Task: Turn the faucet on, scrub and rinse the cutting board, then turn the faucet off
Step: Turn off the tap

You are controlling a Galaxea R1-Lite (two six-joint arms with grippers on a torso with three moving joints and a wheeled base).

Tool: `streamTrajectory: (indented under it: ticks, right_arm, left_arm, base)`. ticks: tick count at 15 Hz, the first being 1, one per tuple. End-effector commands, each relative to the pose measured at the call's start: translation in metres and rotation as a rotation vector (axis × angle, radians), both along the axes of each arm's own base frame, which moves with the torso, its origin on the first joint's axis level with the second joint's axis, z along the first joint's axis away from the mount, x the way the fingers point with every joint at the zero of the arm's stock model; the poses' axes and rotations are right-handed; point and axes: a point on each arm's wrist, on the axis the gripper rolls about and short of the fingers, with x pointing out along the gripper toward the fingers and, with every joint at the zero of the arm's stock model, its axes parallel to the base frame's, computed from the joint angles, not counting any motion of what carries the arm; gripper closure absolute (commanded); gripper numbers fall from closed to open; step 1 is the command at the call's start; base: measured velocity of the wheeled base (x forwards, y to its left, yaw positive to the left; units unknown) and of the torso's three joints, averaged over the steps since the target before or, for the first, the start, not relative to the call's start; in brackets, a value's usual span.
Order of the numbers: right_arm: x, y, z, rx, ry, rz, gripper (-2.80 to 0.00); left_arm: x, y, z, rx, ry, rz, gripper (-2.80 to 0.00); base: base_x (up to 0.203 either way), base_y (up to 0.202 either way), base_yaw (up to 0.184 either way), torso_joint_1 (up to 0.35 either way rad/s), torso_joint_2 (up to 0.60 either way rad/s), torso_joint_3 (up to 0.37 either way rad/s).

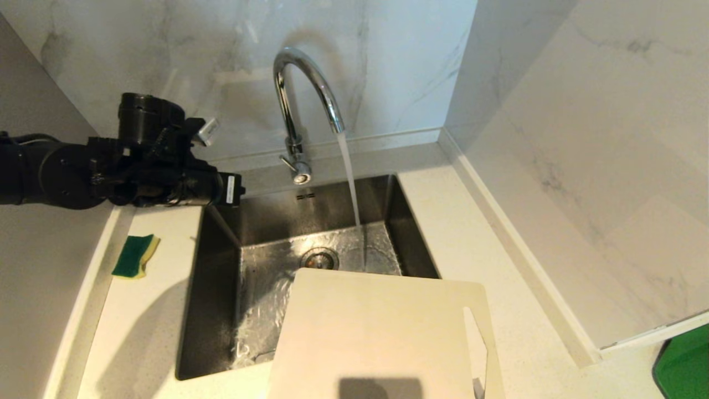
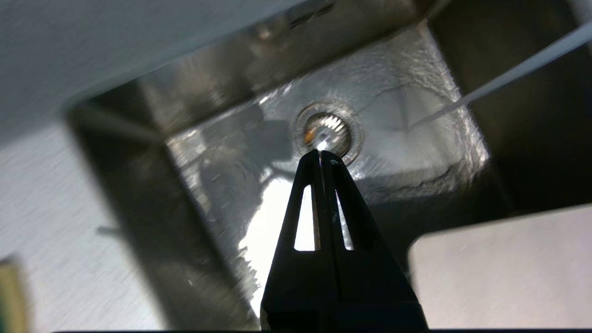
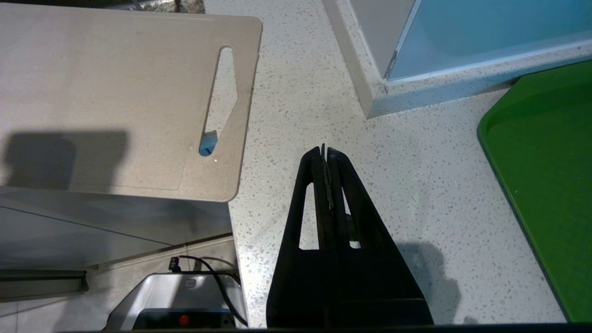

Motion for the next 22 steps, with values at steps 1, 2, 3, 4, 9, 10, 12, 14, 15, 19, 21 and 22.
streamTrajectory:
  ticks: [1, 2, 3, 4, 9, 10, 12, 14, 15, 19, 21, 22]
  right_arm:
    - [0.000, 0.000, 0.000, 0.000, 0.001, 0.000, 0.00]
    - [0.000, 0.000, 0.000, 0.000, 0.001, 0.001, 0.00]
    - [0.000, 0.000, 0.000, 0.000, 0.001, 0.000, 0.00]
    - [0.000, 0.000, 0.000, 0.000, 0.001, 0.000, 0.00]
    - [0.000, 0.000, 0.000, 0.000, 0.001, 0.000, 0.00]
    - [0.000, 0.000, 0.000, 0.000, 0.001, 0.000, 0.00]
    - [0.000, 0.000, 0.000, 0.000, 0.001, 0.000, 0.00]
    - [0.000, 0.000, 0.000, 0.000, 0.001, 0.002, 0.00]
    - [0.000, 0.000, 0.000, 0.000, 0.001, 0.000, 0.00]
    - [0.000, 0.000, 0.000, 0.000, 0.001, 0.000, 0.00]
    - [0.000, 0.000, 0.000, 0.000, 0.002, 0.000, 0.00]
    - [0.000, 0.000, 0.000, 0.000, 0.001, 0.001, 0.00]
  left_arm:
    - [0.018, -0.025, -0.010, -0.013, 0.019, -0.038, 0.00]
    - [0.019, -0.034, -0.007, -0.030, 0.018, -0.049, 0.00]
    - [0.022, -0.041, -0.007, -0.044, 0.016, -0.056, 0.00]
    - [0.025, -0.046, -0.009, -0.049, 0.016, -0.061, 0.00]
    - [0.041, -0.054, -0.008, -0.069, -0.017, -0.060, 0.00]
    - [0.046, -0.056, -0.007, -0.075, -0.029, -0.054, 0.00]
    - [0.055, -0.059, -0.006, -0.086, -0.054, -0.043, 0.00]
    - [0.066, -0.060, -0.010, -0.079, -0.073, -0.001, 0.00]
    - [0.069, -0.060, -0.014, -0.067, -0.077, 0.011, 0.00]
    - [0.077, -0.051, -0.020, -0.055, -0.075, 0.030, 0.00]
    - [0.078, -0.051, -0.021, -0.056, -0.079, 0.032, 0.00]
    - [0.079, -0.051, -0.020, -0.061, -0.091, 0.034, 0.00]
  base:
    - [0.000, 0.000, 0.000, 0.000, 0.00, 0.000]
    - [0.000, 0.000, 0.000, 0.000, 0.00, 0.000]
    - [0.000, 0.000, 0.000, 0.000, 0.00, 0.000]
    - [0.000, 0.000, 0.000, 0.000, 0.00, 0.000]
    - [0.000, 0.000, 0.000, 0.000, 0.00, 0.000]
    - [0.000, 0.000, 0.000, 0.000, 0.00, 0.000]
    - [0.000, 0.000, 0.000, 0.000, 0.00, 0.000]
    - [0.000, 0.000, 0.000, 0.000, 0.00, 0.000]
    - [0.000, 0.000, 0.000, 0.000, 0.00, 0.000]
    - [0.000, 0.000, 0.000, 0.000, 0.00, 0.000]
    - [0.000, 0.000, 0.000, 0.000, 0.00, 0.000]
    - [0.000, 0.000, 0.000, 0.000, 0.00, 0.000]
